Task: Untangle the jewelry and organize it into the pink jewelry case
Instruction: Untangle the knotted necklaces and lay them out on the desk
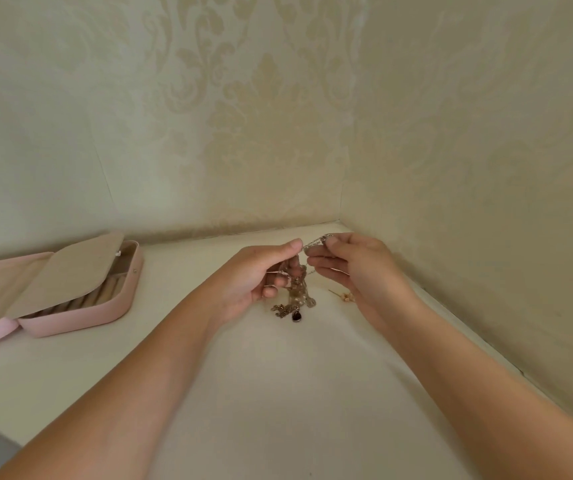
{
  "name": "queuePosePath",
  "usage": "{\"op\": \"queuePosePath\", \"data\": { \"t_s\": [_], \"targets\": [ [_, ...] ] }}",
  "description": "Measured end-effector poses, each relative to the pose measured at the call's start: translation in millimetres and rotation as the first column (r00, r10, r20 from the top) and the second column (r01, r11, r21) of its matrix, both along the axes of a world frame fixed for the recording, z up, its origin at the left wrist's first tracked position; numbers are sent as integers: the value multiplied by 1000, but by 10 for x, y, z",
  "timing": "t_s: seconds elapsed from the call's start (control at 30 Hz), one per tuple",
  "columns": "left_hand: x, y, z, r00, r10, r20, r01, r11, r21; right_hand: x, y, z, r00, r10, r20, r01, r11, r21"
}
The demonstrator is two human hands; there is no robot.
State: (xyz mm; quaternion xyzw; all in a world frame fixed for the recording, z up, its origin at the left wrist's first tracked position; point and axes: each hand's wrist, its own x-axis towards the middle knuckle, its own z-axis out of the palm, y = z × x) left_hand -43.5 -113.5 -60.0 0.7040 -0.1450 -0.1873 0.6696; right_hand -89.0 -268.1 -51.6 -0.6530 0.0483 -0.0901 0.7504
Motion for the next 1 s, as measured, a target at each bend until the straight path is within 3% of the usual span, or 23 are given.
{"op": "queuePosePath", "data": {
  "t_s": [0.17,0.33,0.5,0.67,0.83,0.9,1.0],
  "targets": [
    [49,32,-21,998,67,-1,-67,996,-64,-20,36,22,997,-80,12,81,995,-57],
    [75,-1,-71,996,90,-3,-90,992,-93,-33,-9,80,996,-88,8,87,958,-275],
    [36,-48,-52,998,-12,-57,2,984,-176,-8,-22,52,997,-70,-24,63,974,-217],
    [37,-56,-63,999,40,-19,-43,985,-164,19,-37,7,997,-42,-64,25,971,-236],
    [75,-43,-106,995,94,28,-91,990,-112,11,-15,-40,996,-77,38,85,856,-510],
    [82,-34,-112,993,111,31,-107,990,-96,-36,3,-1,998,-20,60,46,878,-477],
    [81,-28,-111,992,119,48,-113,988,-108,-77,49,7,997,75,-21,-75,854,-514]
  ]
}}
